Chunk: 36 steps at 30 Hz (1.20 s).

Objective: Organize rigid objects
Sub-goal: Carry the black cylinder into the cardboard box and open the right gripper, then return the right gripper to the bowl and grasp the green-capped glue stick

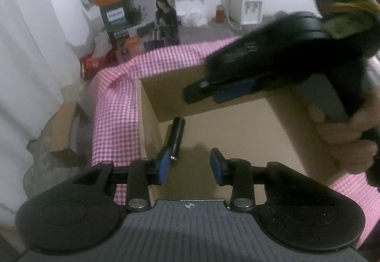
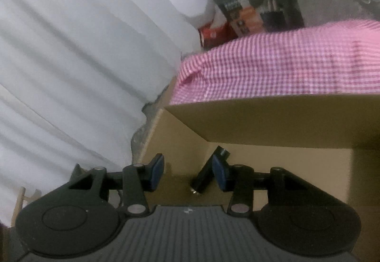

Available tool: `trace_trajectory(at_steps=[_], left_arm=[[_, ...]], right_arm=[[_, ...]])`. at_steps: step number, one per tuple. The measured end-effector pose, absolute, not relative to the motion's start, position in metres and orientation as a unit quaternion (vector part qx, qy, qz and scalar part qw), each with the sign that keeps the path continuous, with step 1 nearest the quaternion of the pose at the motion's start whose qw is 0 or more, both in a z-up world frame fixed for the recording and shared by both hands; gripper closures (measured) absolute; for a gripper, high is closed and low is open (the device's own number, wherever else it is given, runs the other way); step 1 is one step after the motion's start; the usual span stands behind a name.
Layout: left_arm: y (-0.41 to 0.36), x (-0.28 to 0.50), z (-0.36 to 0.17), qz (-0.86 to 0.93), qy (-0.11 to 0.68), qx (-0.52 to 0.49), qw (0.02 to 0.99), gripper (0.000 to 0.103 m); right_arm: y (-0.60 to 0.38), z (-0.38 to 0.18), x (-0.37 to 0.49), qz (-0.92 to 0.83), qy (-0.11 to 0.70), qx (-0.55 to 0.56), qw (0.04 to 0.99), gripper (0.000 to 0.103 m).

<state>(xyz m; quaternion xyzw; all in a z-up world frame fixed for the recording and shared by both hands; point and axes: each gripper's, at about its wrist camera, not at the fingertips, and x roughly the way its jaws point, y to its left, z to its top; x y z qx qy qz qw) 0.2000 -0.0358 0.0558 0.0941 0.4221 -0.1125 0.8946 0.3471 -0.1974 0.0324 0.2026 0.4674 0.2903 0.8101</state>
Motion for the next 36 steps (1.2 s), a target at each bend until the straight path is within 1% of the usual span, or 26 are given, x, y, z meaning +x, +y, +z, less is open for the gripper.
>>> trace_trajectory(at_steps=[1, 3, 6, 11, 16, 22, 25, 27, 29, 30, 32, 36], left_arm=[[-0.034, 0.192, 0.061, -0.115, 0.415, 0.093, 0.898, 0.061], [-0.031, 0.177, 0.069, -0.119, 0.403, 0.092, 0.903, 0.054], [-0.027, 0.15, 0.078, -0.127, 0.388, 0.092, 0.908, 0.048], [-0.02, 0.104, 0.073, -0.144, 0.387, 0.093, 0.906, 0.045], [-0.018, 0.068, 0.048, -0.167, 0.413, 0.09, 0.89, 0.044], [-0.019, 0.038, 0.013, -0.189, 0.444, 0.097, 0.871, 0.045], [-0.02, 0.032, -0.001, -0.192, 0.459, 0.105, 0.861, 0.048], [-0.022, 0.029, -0.009, -0.192, 0.464, 0.114, 0.857, 0.054], [-0.025, 0.027, -0.014, -0.188, 0.465, 0.127, 0.856, 0.058], [-0.026, 0.027, -0.016, -0.186, 0.465, 0.134, 0.855, 0.063], [-0.028, 0.028, -0.019, -0.185, 0.467, 0.144, 0.852, 0.067], [-0.03, 0.027, -0.023, -0.192, 0.47, 0.149, 0.849, 0.074]], right_arm=[[-0.205, 0.041, 0.337, 0.291, 0.458, 0.205, 0.815, 0.055], [-0.219, 0.055, 0.316, 0.291, 0.439, 0.213, 0.823, 0.055], [-0.242, 0.075, 0.275, 0.296, 0.41, 0.227, 0.832, 0.055], [-0.276, 0.087, 0.195, 0.299, 0.38, 0.244, 0.84, 0.055], [-0.289, 0.07, 0.131, 0.298, 0.394, 0.272, 0.826, 0.055], [-0.28, 0.021, 0.095, 0.302, 0.437, 0.329, 0.78, 0.056], [-0.269, -0.006, 0.096, 0.298, 0.464, 0.352, 0.757, 0.057], [-0.261, -0.022, 0.099, 0.296, 0.482, 0.367, 0.738, 0.06], [-0.253, -0.036, 0.101, 0.295, 0.501, 0.382, 0.719, 0.061], [-0.25, -0.041, 0.101, 0.294, 0.507, 0.386, 0.713, 0.061], [-0.244, -0.05, 0.102, 0.29, 0.518, 0.392, 0.702, 0.062], [-0.236, -0.062, 0.102, 0.285, 0.539, 0.404, 0.682, 0.064]])
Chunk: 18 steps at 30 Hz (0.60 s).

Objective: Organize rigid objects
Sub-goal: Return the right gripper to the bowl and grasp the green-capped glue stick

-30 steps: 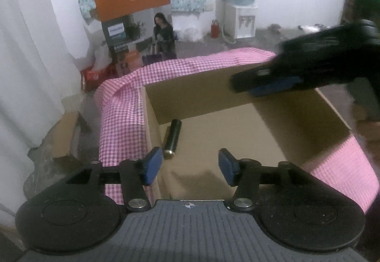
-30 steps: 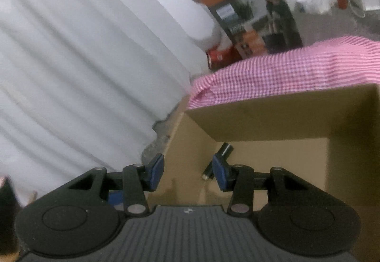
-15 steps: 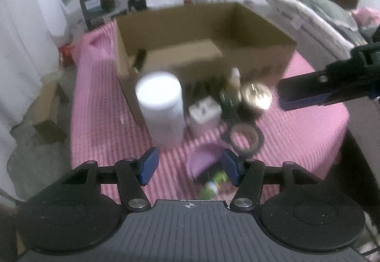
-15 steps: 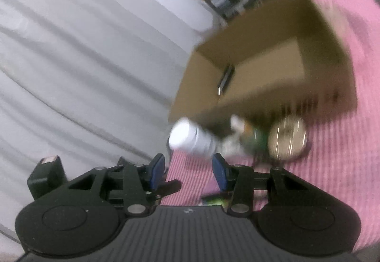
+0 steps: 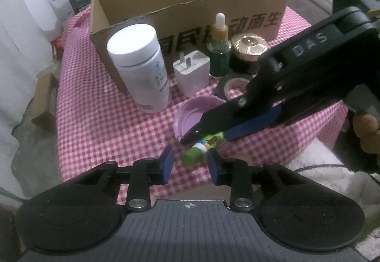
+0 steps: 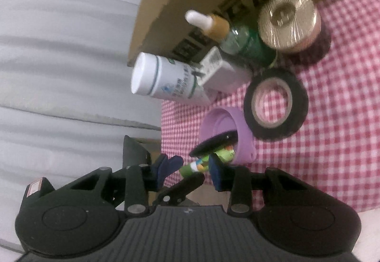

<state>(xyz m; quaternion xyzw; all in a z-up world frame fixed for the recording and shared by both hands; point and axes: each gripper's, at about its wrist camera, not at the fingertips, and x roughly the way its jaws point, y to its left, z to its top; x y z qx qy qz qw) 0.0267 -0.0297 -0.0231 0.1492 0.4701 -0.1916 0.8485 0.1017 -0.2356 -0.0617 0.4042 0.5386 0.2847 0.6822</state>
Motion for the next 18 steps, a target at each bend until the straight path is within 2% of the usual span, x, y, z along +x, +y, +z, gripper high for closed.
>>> trace_trajectory(at_steps=[6, 11, 16, 18], left_arm=[[-0.031, 0.031, -0.029, -0.203, 0.482, 0.143, 0.84, 0.077], [-0.03, 0.033, -0.033, -0.202, 0.489, 0.138, 0.838, 0.077], [-0.028, 0.036, -0.033, -0.204, 0.49, 0.129, 0.837, 0.077], [-0.028, 0.037, -0.031, -0.201, 0.486, 0.129, 0.841, 0.08]], right_arm=[[-0.23, -0.081, 0.105, 0.277, 0.558, 0.425, 0.657, 0.066], [-0.23, -0.091, 0.107, 0.271, 0.563, 0.44, 0.645, 0.072], [-0.238, -0.095, 0.106, 0.265, 0.562, 0.457, 0.636, 0.073], [-0.245, -0.1, 0.107, 0.264, 0.561, 0.464, 0.632, 0.073]])
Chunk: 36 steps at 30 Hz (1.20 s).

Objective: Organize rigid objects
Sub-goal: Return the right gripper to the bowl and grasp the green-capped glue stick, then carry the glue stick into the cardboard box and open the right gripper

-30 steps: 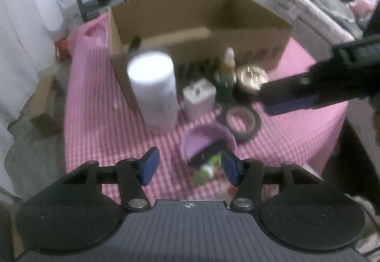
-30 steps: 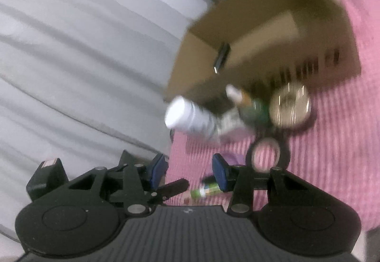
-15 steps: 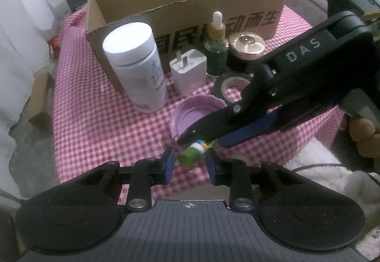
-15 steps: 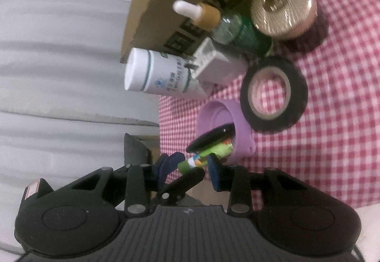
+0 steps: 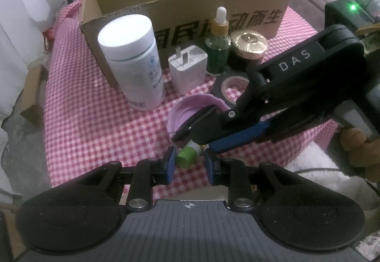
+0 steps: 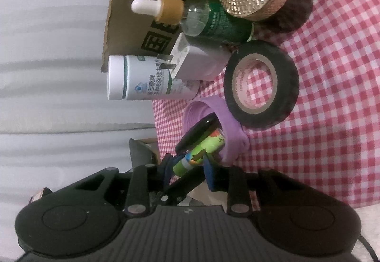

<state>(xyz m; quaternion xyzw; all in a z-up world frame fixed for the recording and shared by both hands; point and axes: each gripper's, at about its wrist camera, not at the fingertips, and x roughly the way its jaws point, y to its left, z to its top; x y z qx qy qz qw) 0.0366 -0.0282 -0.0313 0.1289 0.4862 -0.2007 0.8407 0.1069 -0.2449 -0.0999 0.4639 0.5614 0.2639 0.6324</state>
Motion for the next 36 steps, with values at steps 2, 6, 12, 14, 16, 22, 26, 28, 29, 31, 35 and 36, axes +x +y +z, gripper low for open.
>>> trace_trajectory(at_steps=[2, 6, 12, 14, 16, 22, 26, 28, 29, 31, 35, 36], left_arm=[[-0.028, 0.036, -0.029, -0.205, 0.483, 0.125, 0.842, 0.082], [-0.03, 0.032, -0.021, -0.217, 0.473, 0.123, 0.845, 0.088], [-0.035, 0.024, -0.014, -0.221, 0.457, 0.129, 0.852, 0.089], [-0.035, 0.022, -0.013, -0.221, 0.452, 0.131, 0.854, 0.089], [-0.035, 0.02, -0.011, -0.221, 0.447, 0.131, 0.857, 0.089], [-0.034, 0.008, 0.005, -0.225, 0.421, 0.138, 0.868, 0.089], [-0.035, 0.003, 0.024, -0.225, 0.395, 0.141, 0.88, 0.089], [-0.036, 0.002, 0.035, -0.224, 0.378, 0.143, 0.887, 0.089], [-0.036, 0.002, 0.041, -0.224, 0.367, 0.144, 0.891, 0.089], [-0.037, 0.006, 0.055, -0.221, 0.346, 0.147, 0.9, 0.089], [-0.04, 0.024, 0.076, -0.209, 0.313, 0.155, 0.914, 0.089], [-0.041, 0.031, 0.08, -0.205, 0.307, 0.156, 0.916, 0.089]], right_arm=[[-0.247, -0.103, 0.107, 0.261, 0.562, 0.473, 0.626, 0.073], [-0.251, -0.103, 0.106, 0.259, 0.558, 0.484, 0.622, 0.073], [-0.26, -0.1, 0.096, 0.267, 0.545, 0.495, 0.622, 0.073], [-0.262, -0.1, 0.094, 0.27, 0.54, 0.497, 0.624, 0.075], [-0.265, -0.099, 0.091, 0.273, 0.534, 0.499, 0.626, 0.076], [-0.276, -0.083, 0.079, 0.283, 0.516, 0.502, 0.634, 0.078], [-0.274, -0.06, 0.065, 0.294, 0.496, 0.496, 0.649, 0.078], [-0.278, -0.046, 0.061, 0.301, 0.484, 0.49, 0.66, 0.078], [-0.28, -0.037, 0.061, 0.306, 0.477, 0.486, 0.665, 0.078], [-0.284, -0.018, 0.061, 0.317, 0.461, 0.474, 0.68, 0.078], [-0.288, 0.021, 0.075, 0.339, 0.43, 0.446, 0.708, 0.078], [-0.288, 0.031, 0.081, 0.344, 0.422, 0.439, 0.715, 0.078]])
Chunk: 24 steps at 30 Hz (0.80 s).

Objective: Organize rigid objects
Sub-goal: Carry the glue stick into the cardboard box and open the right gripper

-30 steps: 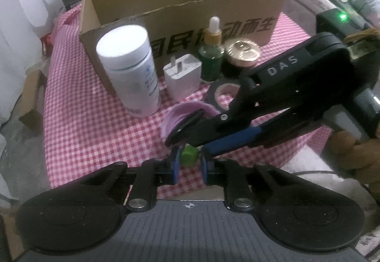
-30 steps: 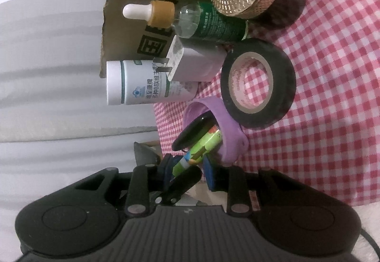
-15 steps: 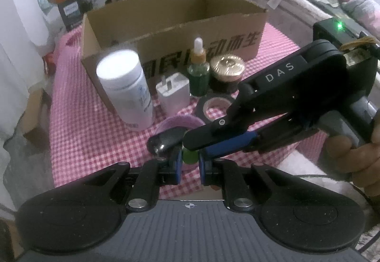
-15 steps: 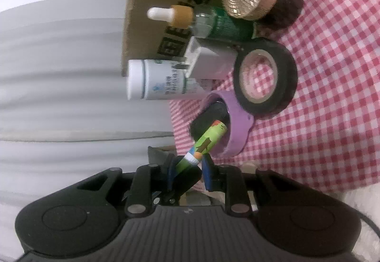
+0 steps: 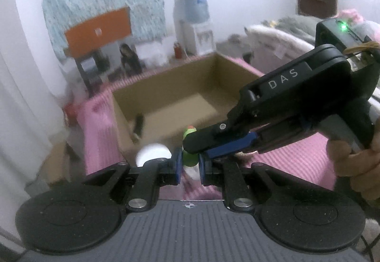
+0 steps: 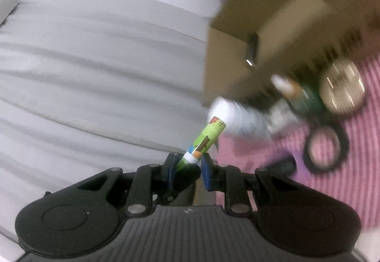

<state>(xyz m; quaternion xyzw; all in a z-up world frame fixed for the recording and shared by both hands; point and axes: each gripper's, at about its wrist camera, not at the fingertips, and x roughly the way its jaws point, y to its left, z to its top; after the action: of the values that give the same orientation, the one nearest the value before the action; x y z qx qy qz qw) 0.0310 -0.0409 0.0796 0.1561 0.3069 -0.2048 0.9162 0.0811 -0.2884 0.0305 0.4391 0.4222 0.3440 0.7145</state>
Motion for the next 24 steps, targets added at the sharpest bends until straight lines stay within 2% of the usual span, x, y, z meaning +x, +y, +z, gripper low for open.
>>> trace_trajectory(at_steps=[7, 17, 24], left_arm=[[-0.044, 0.108, 0.08, -0.186, 0.326, 0.152, 0.914, 0.089], [-0.04, 0.205, 0.022, -0.165, 0.436, 0.14, 0.873, 0.089], [-0.036, 0.214, 0.011, -0.151, 0.456, 0.154, 0.864, 0.084]], right_arm=[[-0.277, 0.058, 0.151, 0.35, 0.418, 0.413, 0.729, 0.078], [-0.258, 0.011, 0.252, 0.299, 0.51, 0.39, 0.706, 0.078], [-0.245, -0.006, 0.273, 0.273, 0.553, 0.362, 0.699, 0.076]])
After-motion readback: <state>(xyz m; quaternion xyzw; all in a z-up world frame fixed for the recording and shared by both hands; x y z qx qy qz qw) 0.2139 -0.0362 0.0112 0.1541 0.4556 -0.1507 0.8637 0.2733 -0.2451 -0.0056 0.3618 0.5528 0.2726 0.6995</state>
